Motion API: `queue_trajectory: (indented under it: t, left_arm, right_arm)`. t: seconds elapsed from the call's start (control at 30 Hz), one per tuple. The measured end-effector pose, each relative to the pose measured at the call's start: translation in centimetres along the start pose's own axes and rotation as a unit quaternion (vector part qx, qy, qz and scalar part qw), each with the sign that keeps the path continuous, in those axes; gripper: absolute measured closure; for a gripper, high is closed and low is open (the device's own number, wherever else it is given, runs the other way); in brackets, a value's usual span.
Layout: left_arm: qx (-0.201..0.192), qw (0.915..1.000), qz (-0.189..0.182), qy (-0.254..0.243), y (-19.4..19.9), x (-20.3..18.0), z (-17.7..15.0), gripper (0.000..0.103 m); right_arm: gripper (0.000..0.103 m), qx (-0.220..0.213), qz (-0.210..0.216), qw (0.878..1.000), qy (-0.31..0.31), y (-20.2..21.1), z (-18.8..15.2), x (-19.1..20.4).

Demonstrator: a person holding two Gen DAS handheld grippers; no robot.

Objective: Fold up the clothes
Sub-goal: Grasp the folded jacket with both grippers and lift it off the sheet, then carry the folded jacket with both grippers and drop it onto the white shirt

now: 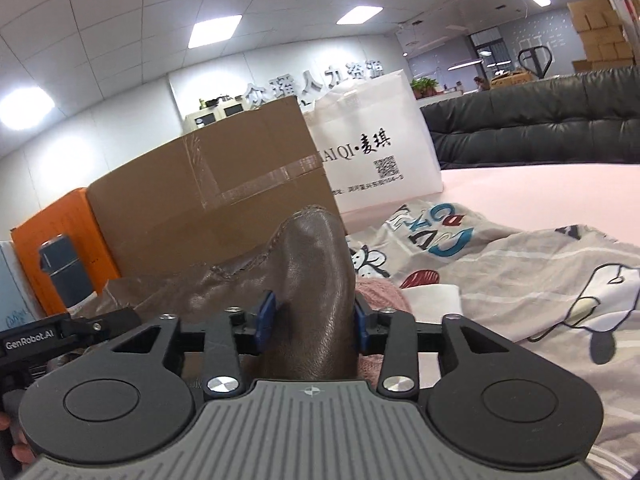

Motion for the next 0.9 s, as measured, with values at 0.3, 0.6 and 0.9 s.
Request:
queue_trajectory:
  t: [0.3,0.6,0.9]
  left_arm:
    - [-0.029,0.9994,0.015,-0.010,4.5,2.0,1.6,0.017]
    - [0.006,0.9951,0.020,-0.097,8.2,4.3,0.7,0.002]
    - [0.083,0.9840,0.053,-0.148,7.4,8.9,-4.8,0.000]
  right_arm:
    - [0.034,-0.042,-0.020,0.998,0.041,5.3,1.4,4.9]
    - [0.015,0.037,-0.011,0.999,0.028,7.0,-3.8,10.4]
    - [0.002,0.145,-0.054,0.987,0.038,5.1,-11.8,12.6]
Point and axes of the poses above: each gripper's, at about its wrist camera, not at the fingertips, and y roughly against the way its jaws point, x to its left, z to its top, the point moved 6 cm from there along -y, roughly the way its jaws point, and after that the axes turned 1 degree about -x, right-handed, at the moved point
